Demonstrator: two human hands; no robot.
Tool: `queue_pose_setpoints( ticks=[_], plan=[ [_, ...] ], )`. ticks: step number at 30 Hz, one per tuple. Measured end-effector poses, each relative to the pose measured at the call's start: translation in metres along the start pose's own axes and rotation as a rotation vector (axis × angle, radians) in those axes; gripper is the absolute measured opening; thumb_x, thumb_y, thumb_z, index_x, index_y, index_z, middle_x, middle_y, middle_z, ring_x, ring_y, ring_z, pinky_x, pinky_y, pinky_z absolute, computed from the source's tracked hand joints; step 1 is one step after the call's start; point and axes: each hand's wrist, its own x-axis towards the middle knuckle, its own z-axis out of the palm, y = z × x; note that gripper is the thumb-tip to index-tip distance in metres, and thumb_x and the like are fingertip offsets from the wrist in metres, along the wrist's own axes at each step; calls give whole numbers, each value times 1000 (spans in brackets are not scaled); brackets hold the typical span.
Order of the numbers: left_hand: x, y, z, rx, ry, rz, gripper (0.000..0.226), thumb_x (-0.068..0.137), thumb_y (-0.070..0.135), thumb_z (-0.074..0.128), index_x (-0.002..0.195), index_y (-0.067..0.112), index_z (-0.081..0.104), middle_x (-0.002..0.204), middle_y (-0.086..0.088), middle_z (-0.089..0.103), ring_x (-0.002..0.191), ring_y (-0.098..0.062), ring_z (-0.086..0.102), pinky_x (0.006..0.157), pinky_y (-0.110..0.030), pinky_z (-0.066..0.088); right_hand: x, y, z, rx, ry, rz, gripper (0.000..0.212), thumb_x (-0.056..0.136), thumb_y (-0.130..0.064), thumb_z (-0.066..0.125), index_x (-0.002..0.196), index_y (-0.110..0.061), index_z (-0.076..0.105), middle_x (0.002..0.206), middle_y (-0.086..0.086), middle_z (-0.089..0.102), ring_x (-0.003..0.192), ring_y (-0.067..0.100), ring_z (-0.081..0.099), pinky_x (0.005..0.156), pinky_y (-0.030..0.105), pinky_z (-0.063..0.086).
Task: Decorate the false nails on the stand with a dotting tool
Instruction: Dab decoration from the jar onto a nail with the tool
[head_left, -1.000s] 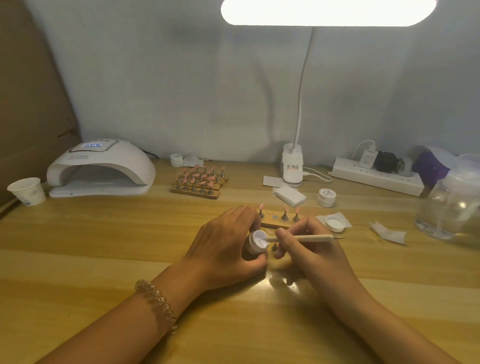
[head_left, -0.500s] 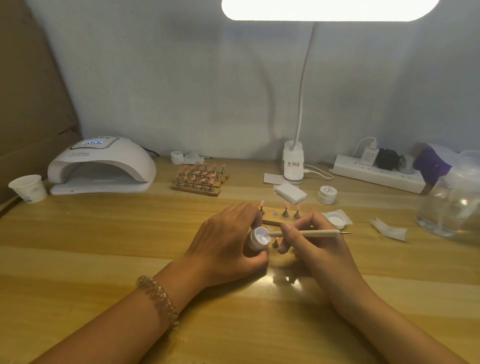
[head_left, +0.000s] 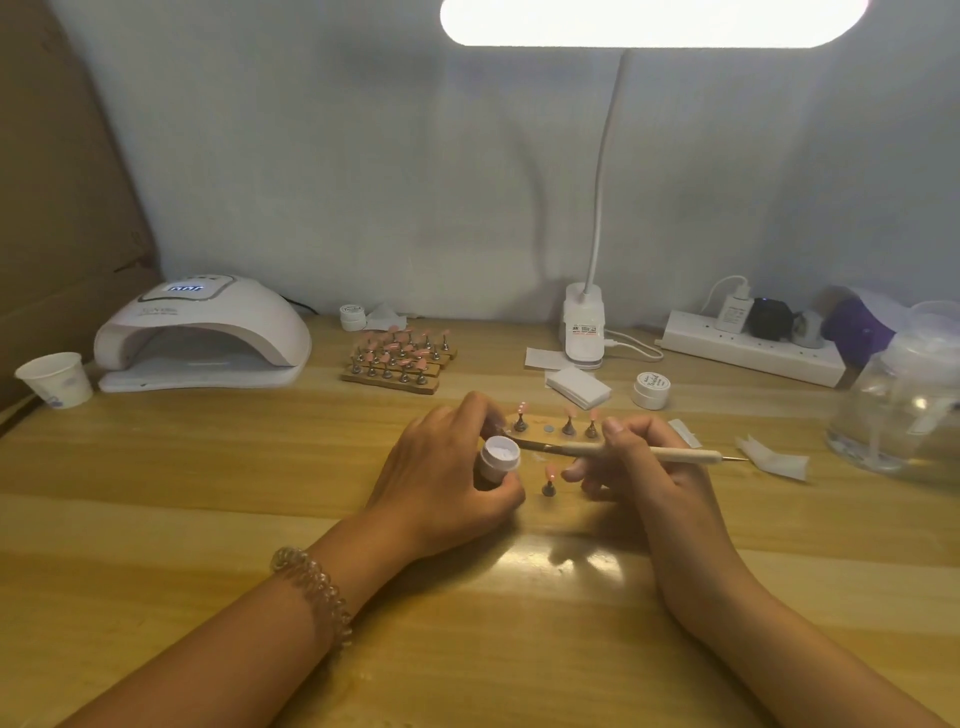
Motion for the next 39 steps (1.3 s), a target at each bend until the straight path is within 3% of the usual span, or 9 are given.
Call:
queue_pose_setpoints(
  ticks=[3,7,12,16,20,26,31,39],
  plan=[
    [3,-5,1,13,32,-171,37,77,43,65,105,32,43,101,12,56,90,-11,50,72,-27,37,1,-1,-2,53,7,20,24,101,-22,50,93,-1,55,71,13,73,63,11,68,59,18,52],
    [5,-10,2,-9,33,-285,33,79,38,64,107,33,46,103,11,59,96,-13,49,75,-30,38,2,-2,-3,97,7,40,24,102,-21,47,93,-2,59,70,13,72,69,18,71,61,20,54],
    [2,-4,-1,91,94,-170,39,81,35,65,117,28,51,110,13,55,98,-10,45,78,-25,33,2,-3,-2,114,10,61,26,100,-22,50,94,-3,65,74,15,73,71,19,72,62,20,55],
    [-2,17,-5,132,134,43,26,78,33,66,98,28,50,91,12,50,81,-9,46,63,-17,32,3,-5,-3,142,25,60,22,98,-19,53,91,-2,65,70,14,71,68,18,70,60,19,54],
    [-8,29,7,-10,-29,-21,20,80,45,60,91,37,45,88,17,54,84,-4,50,62,-17,39,4,-2,-3,126,58,37,19,94,-20,61,91,-2,66,65,9,69,66,16,69,64,22,58],
    [-6,26,10,-148,-67,-74,9,87,42,65,88,37,57,92,23,61,79,8,51,63,-22,39,5,-3,-2,38,102,11,18,85,-29,69,82,-12,66,64,10,69,58,16,65,55,21,55],
    [-4,25,10,-192,-88,-59,5,88,38,64,87,36,60,83,27,58,70,6,49,58,-21,30,7,-1,-2,-29,109,51,25,89,-23,70,79,-5,57,62,11,70,53,14,65,51,19,53],
    [2,27,14,-268,-126,-17,11,88,33,68,84,39,60,84,38,54,70,15,49,58,-20,30,6,3,-3,-155,141,24,24,83,-12,66,67,-8,49,52,11,64,47,13,57,45,21,46]
  ],
)
